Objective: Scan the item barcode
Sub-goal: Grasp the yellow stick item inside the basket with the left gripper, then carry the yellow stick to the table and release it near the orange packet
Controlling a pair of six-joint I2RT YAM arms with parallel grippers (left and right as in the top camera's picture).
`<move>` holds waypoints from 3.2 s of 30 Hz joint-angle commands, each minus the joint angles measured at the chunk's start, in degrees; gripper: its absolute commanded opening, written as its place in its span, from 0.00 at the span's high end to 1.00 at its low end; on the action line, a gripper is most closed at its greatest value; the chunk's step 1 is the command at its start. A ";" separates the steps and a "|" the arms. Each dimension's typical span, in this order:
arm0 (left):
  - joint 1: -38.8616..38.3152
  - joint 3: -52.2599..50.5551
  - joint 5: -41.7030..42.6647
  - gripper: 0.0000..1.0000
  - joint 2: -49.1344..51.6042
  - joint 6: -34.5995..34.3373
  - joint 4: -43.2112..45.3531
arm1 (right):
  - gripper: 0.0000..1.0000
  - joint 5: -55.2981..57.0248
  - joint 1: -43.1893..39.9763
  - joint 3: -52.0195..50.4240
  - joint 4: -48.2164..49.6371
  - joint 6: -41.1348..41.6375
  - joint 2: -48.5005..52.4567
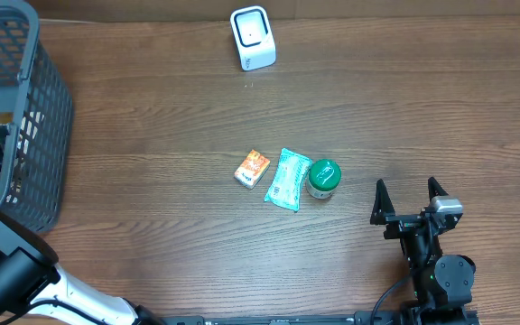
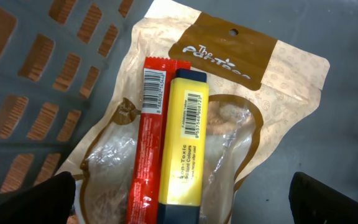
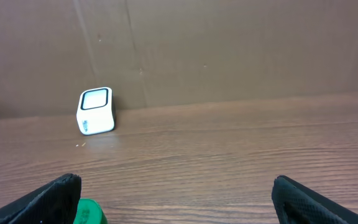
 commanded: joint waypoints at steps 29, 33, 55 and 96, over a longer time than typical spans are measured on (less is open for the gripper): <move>-0.31 16.90 0.13 0.01 14.34 -2.34 -18.03 | 0.00 0.09 -0.07 -0.61 0.13 -0.22 -0.55; -0.35 16.87 -0.44 0.01 14.36 -2.34 -17.44 | 0.00 0.09 -0.07 -0.61 0.13 -0.22 -0.55; -0.42 12.00 3.23 0.79 17.20 -4.74 -17.09 | 0.00 0.09 -0.07 -0.61 0.13 -0.22 -0.55; -5.49 29.35 0.83 0.96 -4.09 -14.71 -27.76 | 0.00 0.09 -0.07 -0.61 0.13 -0.22 -0.55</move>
